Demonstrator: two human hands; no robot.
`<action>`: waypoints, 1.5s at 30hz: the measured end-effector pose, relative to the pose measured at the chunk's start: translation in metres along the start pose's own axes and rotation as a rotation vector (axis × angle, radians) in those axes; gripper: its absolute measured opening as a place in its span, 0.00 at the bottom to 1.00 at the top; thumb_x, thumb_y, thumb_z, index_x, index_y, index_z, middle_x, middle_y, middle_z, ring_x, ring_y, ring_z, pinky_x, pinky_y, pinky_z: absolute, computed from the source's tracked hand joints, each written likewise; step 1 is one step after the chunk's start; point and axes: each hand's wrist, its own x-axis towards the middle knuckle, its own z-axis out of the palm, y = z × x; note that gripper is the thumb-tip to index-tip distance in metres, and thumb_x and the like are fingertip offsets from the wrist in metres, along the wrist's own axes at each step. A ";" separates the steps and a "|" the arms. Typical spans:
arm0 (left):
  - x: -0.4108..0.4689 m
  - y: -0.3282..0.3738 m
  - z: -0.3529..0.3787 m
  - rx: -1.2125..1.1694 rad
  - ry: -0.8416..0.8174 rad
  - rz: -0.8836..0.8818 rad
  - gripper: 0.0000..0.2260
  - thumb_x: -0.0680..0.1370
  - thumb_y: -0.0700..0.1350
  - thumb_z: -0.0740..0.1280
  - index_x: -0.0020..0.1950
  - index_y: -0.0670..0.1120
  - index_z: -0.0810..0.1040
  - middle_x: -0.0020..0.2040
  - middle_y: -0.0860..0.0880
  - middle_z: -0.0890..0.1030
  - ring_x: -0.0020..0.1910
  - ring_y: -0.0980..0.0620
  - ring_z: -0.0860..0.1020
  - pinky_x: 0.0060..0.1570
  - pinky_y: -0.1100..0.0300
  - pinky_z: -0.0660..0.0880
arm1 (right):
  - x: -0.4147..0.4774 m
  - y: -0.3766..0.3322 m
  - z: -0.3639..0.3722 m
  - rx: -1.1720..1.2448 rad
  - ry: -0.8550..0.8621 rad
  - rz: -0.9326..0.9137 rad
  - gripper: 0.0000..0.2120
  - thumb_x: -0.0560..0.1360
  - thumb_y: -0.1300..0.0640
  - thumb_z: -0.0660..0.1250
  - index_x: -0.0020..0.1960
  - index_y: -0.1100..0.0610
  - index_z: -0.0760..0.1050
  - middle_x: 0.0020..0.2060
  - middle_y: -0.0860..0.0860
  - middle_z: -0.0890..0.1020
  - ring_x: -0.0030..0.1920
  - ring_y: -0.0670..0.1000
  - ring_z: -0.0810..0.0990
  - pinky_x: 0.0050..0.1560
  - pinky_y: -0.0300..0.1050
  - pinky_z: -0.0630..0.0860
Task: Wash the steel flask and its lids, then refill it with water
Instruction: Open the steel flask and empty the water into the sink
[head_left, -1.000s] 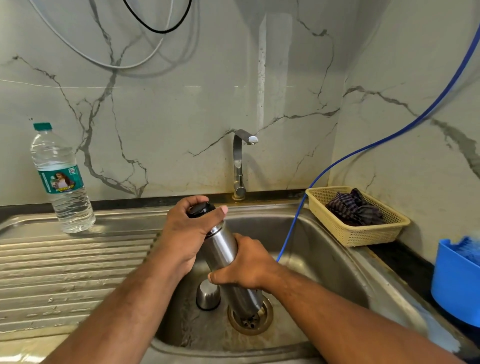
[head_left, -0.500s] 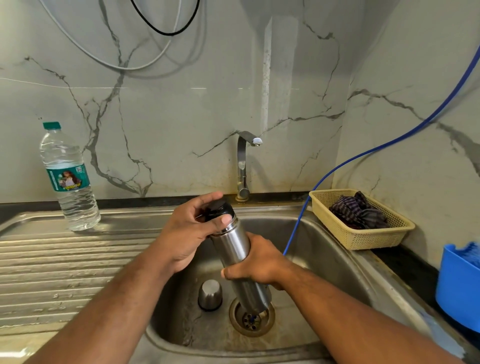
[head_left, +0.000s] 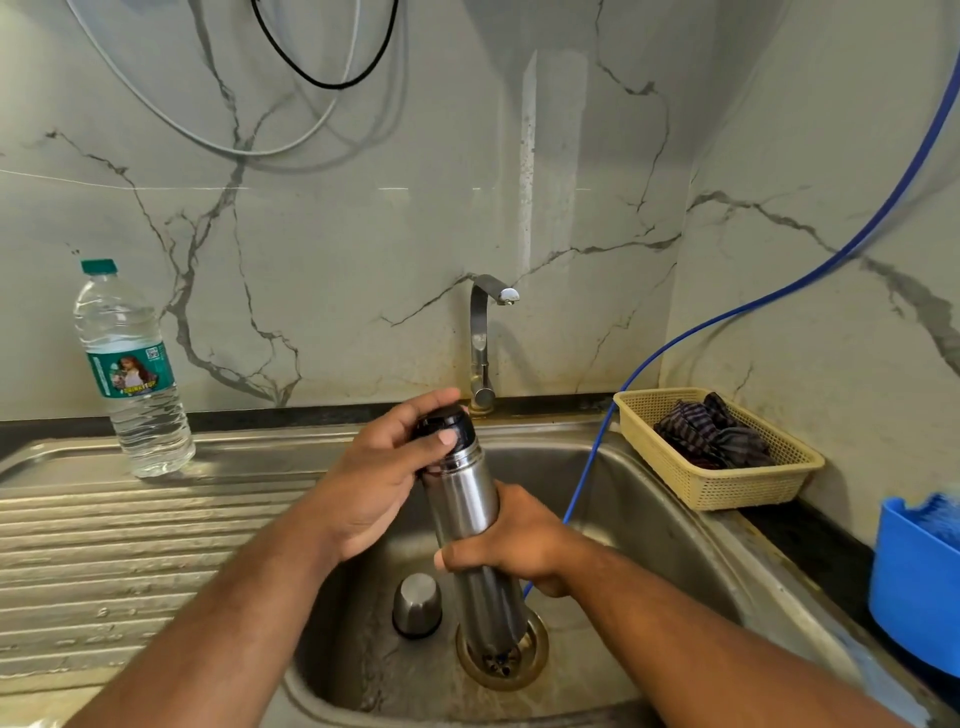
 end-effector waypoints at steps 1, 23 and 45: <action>0.000 -0.001 -0.003 0.038 -0.025 0.019 0.26 0.72 0.42 0.72 0.70 0.48 0.77 0.65 0.47 0.82 0.67 0.49 0.78 0.68 0.53 0.73 | 0.000 0.002 0.000 0.015 -0.014 0.001 0.35 0.59 0.50 0.84 0.62 0.46 0.74 0.53 0.49 0.83 0.54 0.51 0.83 0.59 0.56 0.82; -0.004 0.006 -0.011 0.122 0.010 0.001 0.38 0.59 0.52 0.86 0.67 0.48 0.80 0.61 0.45 0.84 0.63 0.47 0.81 0.56 0.59 0.80 | -0.001 0.002 0.003 0.003 -0.129 -0.090 0.30 0.58 0.48 0.84 0.58 0.47 0.77 0.48 0.48 0.84 0.52 0.51 0.84 0.57 0.55 0.83; -0.007 0.009 0.011 0.142 0.226 0.038 0.34 0.58 0.49 0.83 0.62 0.49 0.80 0.57 0.47 0.82 0.57 0.48 0.82 0.51 0.59 0.80 | -0.003 0.000 -0.005 0.008 -0.172 -0.140 0.27 0.62 0.51 0.84 0.56 0.44 0.76 0.48 0.47 0.83 0.52 0.51 0.83 0.57 0.54 0.83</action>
